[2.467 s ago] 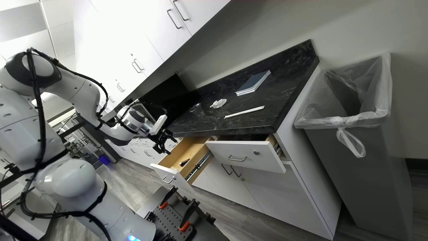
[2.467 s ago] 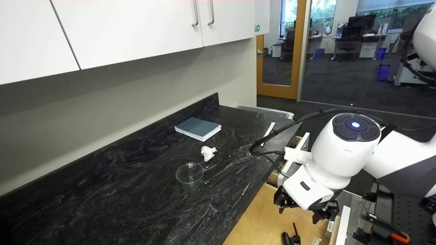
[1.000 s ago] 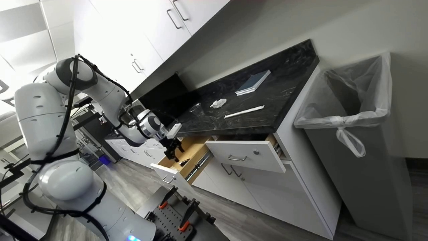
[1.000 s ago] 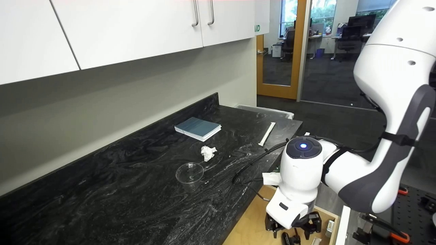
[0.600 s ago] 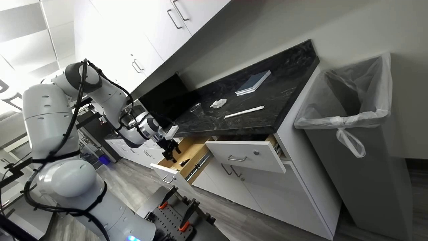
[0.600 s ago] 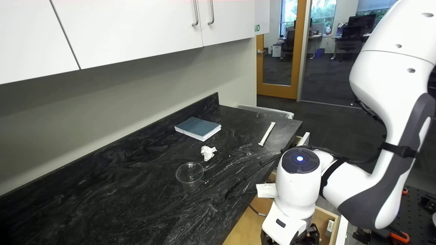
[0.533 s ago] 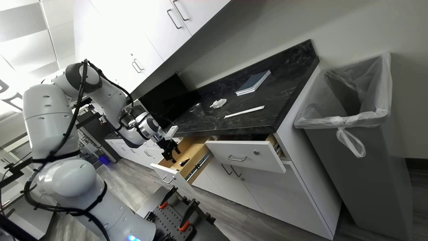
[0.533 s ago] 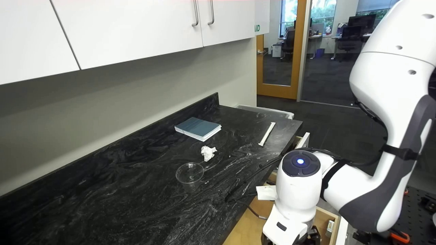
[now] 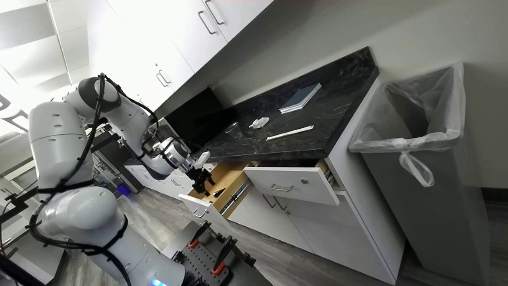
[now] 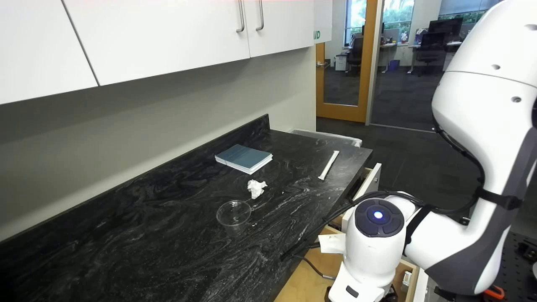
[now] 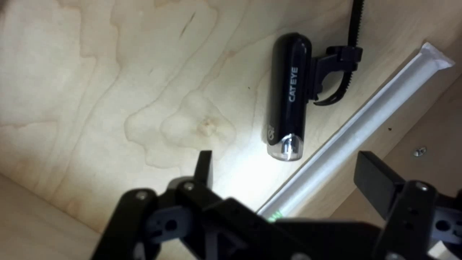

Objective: Take the black object out of the second drawer

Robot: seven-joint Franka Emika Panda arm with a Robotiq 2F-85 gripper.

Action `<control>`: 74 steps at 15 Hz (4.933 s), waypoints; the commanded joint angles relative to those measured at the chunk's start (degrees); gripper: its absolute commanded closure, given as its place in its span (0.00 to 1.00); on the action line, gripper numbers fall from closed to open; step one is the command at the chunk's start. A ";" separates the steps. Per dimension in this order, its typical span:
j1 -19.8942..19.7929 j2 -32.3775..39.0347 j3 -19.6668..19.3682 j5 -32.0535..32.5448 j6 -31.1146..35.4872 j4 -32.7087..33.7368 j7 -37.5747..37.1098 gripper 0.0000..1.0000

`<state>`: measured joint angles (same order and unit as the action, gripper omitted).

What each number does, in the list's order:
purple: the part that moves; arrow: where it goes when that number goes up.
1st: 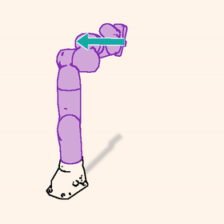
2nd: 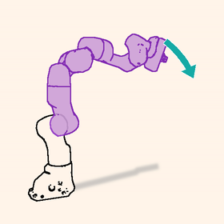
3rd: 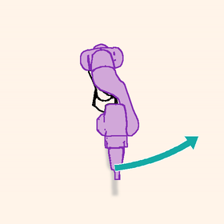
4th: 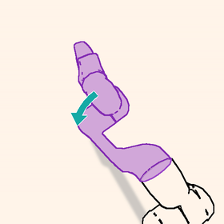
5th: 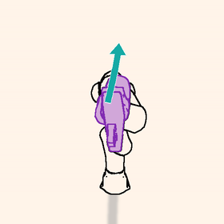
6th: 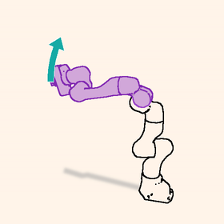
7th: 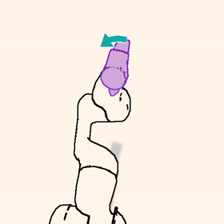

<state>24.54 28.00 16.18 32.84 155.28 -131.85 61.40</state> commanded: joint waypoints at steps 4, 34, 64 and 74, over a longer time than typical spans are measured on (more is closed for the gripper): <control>1.25 1.40 -1.42 5.99 -0.92 0.86 -6.35 0.00; -5.98 -21.99 2.86 3.08 -12.86 -13.63 -22.12 0.93; -15.91 -20.39 -9.21 0.83 -6.31 5.53 -43.91 0.93; -16.11 -7.23 -7.95 -12.03 -6.47 20.94 -40.76 0.93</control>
<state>8.93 15.66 7.46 23.86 148.62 -116.36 18.95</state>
